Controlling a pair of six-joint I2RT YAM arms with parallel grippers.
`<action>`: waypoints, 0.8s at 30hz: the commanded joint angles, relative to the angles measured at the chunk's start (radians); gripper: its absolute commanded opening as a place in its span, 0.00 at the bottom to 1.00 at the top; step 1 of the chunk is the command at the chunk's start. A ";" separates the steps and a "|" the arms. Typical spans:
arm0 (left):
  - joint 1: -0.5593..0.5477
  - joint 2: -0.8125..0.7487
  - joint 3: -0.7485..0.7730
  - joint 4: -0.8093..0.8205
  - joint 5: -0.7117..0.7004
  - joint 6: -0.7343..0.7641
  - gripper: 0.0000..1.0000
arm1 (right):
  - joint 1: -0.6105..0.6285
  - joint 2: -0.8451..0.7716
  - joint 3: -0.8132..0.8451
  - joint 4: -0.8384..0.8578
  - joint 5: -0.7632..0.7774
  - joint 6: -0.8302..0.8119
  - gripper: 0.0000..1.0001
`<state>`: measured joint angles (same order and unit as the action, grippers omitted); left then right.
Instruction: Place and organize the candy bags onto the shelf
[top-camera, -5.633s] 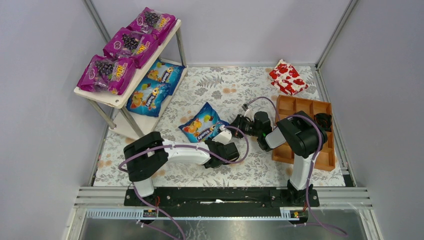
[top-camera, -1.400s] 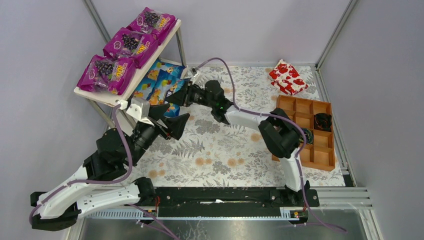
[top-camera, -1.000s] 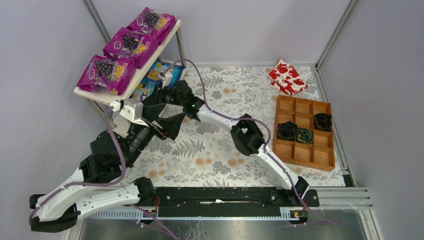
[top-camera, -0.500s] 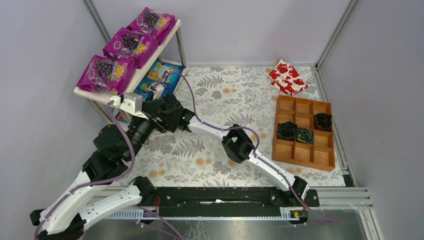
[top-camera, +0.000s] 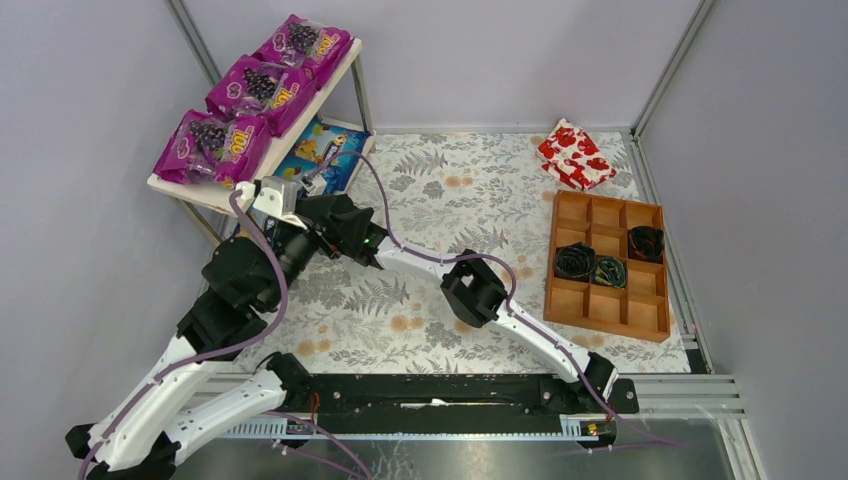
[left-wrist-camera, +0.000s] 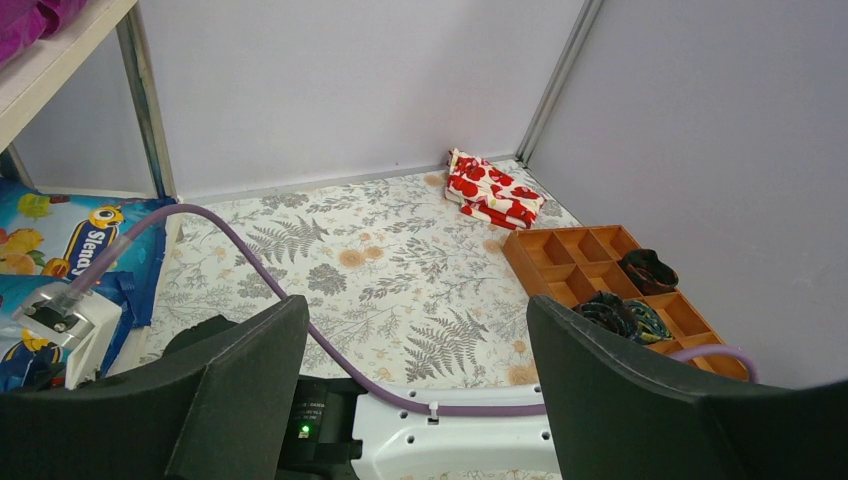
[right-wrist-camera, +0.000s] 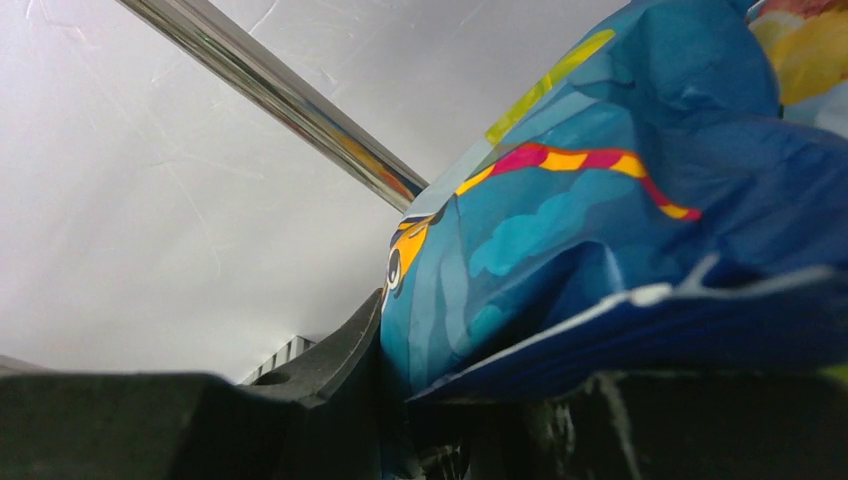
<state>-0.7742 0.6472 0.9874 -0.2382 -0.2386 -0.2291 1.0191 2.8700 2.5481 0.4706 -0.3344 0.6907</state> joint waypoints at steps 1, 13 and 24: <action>0.014 0.007 0.000 0.047 0.020 -0.007 0.84 | 0.041 -0.047 -0.013 0.185 -0.056 0.056 0.00; 0.017 0.008 -0.004 0.045 0.006 -0.003 0.84 | 0.039 -0.277 -0.232 -0.097 0.080 0.023 0.49; 0.018 0.009 -0.016 0.057 -0.008 0.008 0.83 | 0.024 -0.392 -0.444 -0.109 0.057 0.078 0.61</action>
<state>-0.7609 0.6586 0.9768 -0.2310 -0.2363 -0.2325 1.0317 2.5362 2.1124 0.3187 -0.2474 0.7380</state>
